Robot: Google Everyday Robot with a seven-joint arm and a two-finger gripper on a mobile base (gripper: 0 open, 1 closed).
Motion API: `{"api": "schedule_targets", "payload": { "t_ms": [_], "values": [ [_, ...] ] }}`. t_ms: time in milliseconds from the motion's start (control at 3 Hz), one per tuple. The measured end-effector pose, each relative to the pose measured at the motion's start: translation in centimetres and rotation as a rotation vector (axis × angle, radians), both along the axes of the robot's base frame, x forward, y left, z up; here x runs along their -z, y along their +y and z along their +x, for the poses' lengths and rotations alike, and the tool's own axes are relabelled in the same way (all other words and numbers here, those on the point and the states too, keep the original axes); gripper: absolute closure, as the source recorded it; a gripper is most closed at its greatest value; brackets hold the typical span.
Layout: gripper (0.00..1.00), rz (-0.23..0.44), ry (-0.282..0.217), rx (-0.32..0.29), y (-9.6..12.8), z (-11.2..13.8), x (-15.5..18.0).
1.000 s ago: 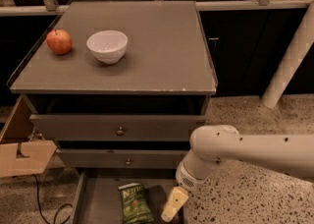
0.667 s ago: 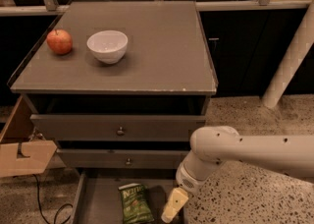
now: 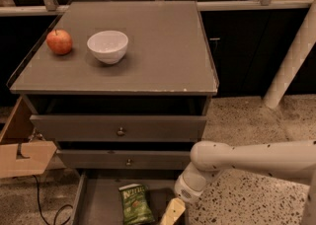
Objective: Pick green jalapeno chip bag from bottom drawer and place on counter
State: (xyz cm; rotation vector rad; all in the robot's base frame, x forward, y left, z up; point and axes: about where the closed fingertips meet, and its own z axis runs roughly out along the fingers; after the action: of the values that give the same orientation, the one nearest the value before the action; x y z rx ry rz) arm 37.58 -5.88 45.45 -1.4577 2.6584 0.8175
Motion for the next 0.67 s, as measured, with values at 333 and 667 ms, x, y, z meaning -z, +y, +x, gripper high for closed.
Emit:
{"api": "schedule_targets", "payload": {
  "t_ms": [333,667],
  "values": [
    [0.0,0.005,0.032,-0.005,1.03,-0.26,2.33],
    [0.0,0.039,0.051,0.009,0.94,-0.82,2.53]
  ]
}}
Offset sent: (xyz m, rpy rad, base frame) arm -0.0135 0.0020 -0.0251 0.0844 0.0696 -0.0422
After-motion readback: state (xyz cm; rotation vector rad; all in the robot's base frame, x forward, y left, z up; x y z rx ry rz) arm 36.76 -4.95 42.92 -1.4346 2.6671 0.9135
